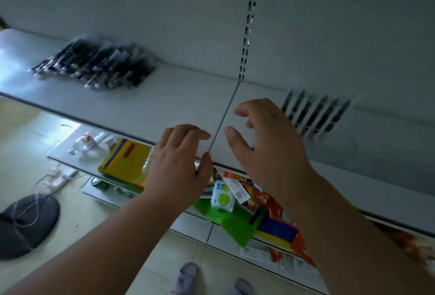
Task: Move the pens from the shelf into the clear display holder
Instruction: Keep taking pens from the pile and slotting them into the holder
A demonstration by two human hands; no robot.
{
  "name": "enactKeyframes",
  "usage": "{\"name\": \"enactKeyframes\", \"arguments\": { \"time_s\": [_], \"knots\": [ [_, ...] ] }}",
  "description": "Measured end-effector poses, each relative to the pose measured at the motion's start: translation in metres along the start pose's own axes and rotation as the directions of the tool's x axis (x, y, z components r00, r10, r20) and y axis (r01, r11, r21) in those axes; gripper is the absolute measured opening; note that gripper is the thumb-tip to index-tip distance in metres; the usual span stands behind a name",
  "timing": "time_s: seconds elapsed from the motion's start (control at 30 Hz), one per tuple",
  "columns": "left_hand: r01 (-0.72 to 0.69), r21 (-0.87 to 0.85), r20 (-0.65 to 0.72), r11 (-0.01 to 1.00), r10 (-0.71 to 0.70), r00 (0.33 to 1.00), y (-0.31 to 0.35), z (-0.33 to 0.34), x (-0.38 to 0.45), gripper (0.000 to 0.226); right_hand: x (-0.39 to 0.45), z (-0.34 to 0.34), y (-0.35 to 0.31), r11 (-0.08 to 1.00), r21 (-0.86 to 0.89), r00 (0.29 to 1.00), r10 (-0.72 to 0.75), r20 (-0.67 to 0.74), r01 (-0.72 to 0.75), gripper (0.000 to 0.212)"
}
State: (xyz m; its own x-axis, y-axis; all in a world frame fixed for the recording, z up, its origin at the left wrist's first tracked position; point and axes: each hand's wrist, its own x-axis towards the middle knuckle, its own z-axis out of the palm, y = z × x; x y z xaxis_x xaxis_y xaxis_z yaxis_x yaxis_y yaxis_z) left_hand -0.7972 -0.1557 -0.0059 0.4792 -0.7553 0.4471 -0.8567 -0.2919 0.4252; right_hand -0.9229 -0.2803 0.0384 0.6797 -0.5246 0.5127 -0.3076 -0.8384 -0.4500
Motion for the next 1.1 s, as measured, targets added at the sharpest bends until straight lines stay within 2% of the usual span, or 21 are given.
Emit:
{"name": "enactKeyframes", "arguments": {
  "time_s": [0.23, 0.4, 0.6, 0.7, 0.87, 1.1],
  "knots": [
    [0.142, 0.074, -0.02, 0.987, -0.141, 0.99, -0.08, -0.05, -0.015, 0.039, 0.03, 0.055, -0.06, 0.998, 0.066, 0.997, -0.029, 0.074, 0.024, 0.03],
    [0.091, 0.127, 0.02, 0.988, -0.095, 0.995, -0.153, -0.096, -0.007, 0.042, 0.054, 0.111, -0.123, 0.994, 0.093, 0.998, 0.044, 0.052, -0.049, 0.029],
    [0.089, 0.145, 0.031, 0.985, -0.095, 0.995, -0.221, -0.146, 0.003, 0.029, 0.102, 0.152, -0.195, 0.99, 0.121, 0.997, 0.066, 0.035, -0.07, 0.026],
    [0.121, 0.118, 0.021, 0.986, -0.125, 0.992, -0.248, -0.149, 0.018, 0.029, 0.121, 0.168, -0.208, 0.989, 0.118, 0.996, 0.087, 0.02, -0.089, 0.018],
    [0.171, 0.057, 0.013, 0.984, -0.172, 0.985, -0.272, -0.139, 0.036, 0.027, 0.143, 0.199, -0.2, 0.995, 0.068, 0.996, 0.064, 0.055, -0.067, 0.017],
    [0.205, 0.106, 0.03, 0.973, -0.209, 0.977, -0.307, -0.146, 0.07, 0.028, 0.185, 0.235, -0.202, 0.996, 0.077, 0.995, 0.043, 0.088, -0.049, 0.019]
  ]
}}
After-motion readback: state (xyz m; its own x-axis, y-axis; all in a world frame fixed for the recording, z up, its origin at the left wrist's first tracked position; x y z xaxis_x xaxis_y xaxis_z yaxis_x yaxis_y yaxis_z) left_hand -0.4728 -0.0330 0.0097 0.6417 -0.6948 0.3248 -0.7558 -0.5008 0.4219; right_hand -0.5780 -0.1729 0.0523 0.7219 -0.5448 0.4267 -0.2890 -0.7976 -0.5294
